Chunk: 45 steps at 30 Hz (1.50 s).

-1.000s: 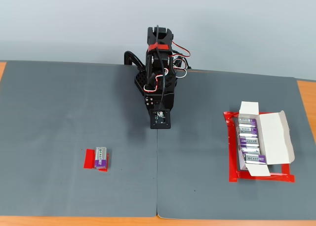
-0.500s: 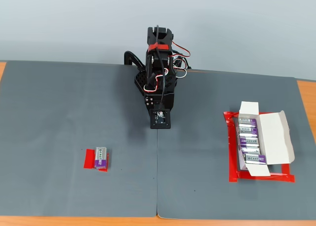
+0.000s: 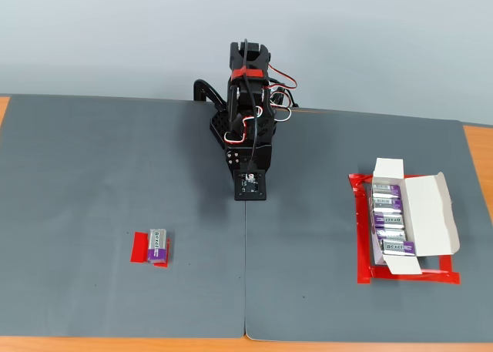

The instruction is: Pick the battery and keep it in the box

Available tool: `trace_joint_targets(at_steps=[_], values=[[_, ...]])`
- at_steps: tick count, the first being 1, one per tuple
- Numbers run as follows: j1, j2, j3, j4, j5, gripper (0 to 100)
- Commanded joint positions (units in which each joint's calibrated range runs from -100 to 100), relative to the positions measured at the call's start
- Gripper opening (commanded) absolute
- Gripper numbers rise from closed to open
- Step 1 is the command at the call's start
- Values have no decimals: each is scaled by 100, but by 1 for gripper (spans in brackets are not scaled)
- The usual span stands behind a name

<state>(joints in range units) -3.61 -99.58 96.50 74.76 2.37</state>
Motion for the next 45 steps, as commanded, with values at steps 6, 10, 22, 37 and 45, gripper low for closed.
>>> trace_joint_targets(at_steps=[6, 10, 22, 37, 45], values=[[29, 25, -401, 15, 21, 2], [29, 25, -401, 15, 21, 2], [22, 25, -401, 15, 21, 2], [66, 339, -690, 15, 21, 2], [81, 1958, -1775, -1035, 26, 2]])
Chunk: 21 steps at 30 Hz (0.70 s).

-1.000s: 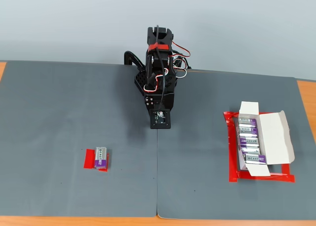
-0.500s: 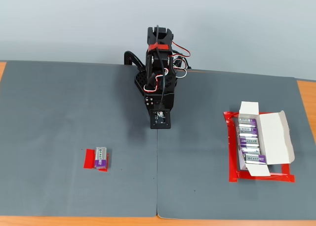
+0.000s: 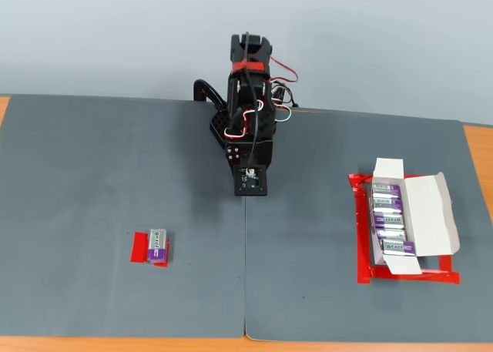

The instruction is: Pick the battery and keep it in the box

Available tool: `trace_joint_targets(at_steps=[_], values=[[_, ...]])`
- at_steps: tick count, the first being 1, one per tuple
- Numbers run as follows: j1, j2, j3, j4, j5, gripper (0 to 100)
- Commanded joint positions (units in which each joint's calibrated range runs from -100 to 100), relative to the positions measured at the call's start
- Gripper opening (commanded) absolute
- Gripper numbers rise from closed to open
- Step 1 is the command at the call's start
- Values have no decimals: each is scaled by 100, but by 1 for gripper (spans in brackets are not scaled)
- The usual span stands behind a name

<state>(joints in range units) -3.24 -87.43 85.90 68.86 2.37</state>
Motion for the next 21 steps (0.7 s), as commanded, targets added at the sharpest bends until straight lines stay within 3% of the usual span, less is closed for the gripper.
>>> trace_joint_targets(at_steps=[1, 11, 21], values=[[44, 972, -897, -602, 26, 2], [619, 3270, -3041, -1175, 47, 2], [1619, 5389, -4813, -1175, 714, 2]])
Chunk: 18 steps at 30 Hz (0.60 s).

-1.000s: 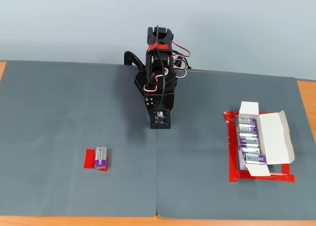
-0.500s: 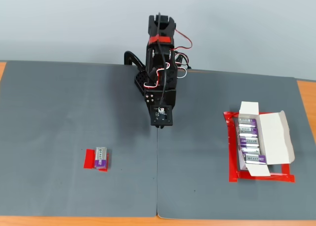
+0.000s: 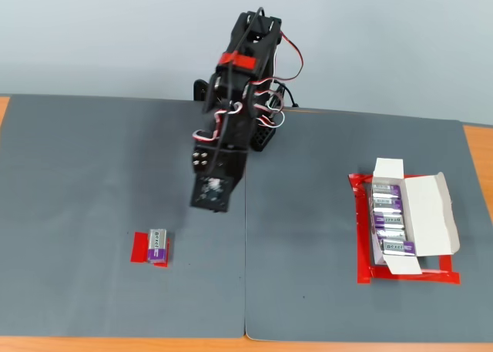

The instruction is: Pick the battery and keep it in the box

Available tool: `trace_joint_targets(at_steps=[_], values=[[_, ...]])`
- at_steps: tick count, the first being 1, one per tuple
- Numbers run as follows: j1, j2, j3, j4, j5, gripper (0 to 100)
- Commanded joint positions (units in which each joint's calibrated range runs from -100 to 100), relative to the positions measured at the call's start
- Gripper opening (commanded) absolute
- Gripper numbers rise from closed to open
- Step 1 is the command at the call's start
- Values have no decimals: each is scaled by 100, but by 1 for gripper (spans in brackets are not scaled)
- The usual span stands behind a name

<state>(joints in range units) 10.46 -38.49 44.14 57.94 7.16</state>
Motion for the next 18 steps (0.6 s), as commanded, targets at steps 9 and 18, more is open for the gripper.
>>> trace_joint_targets(at_steps=[9, 18], values=[[740, 1759, -1334, -577, 970, 2], [1009, 2539, -1370, -1332, 1095, 3]])
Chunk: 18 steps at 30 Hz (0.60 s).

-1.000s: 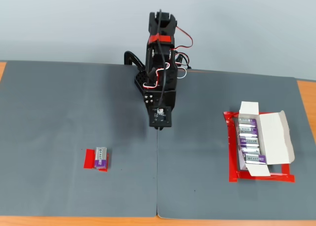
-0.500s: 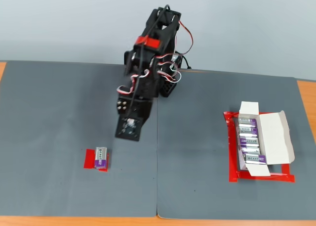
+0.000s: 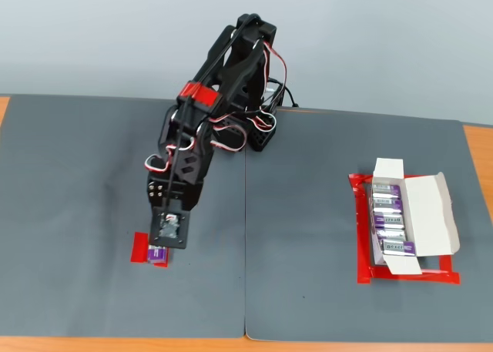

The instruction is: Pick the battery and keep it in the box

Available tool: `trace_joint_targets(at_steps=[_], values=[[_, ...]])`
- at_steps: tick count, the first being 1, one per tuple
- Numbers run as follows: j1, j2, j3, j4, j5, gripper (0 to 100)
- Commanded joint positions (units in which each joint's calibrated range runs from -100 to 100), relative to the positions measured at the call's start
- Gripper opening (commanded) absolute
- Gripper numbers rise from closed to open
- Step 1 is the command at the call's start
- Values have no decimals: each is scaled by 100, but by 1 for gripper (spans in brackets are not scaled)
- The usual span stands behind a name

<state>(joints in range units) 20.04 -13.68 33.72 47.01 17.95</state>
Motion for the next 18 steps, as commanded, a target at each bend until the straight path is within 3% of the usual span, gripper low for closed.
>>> trace_joint_targets(at_steps=[1, 4, 11, 18], values=[[51, 117, -337, -282, 21, 3], [28, 202, -337, -265, 21, 5], [-61, 397, -328, -256, 21, 23], [-98, 702, -328, -282, 21, 25]])
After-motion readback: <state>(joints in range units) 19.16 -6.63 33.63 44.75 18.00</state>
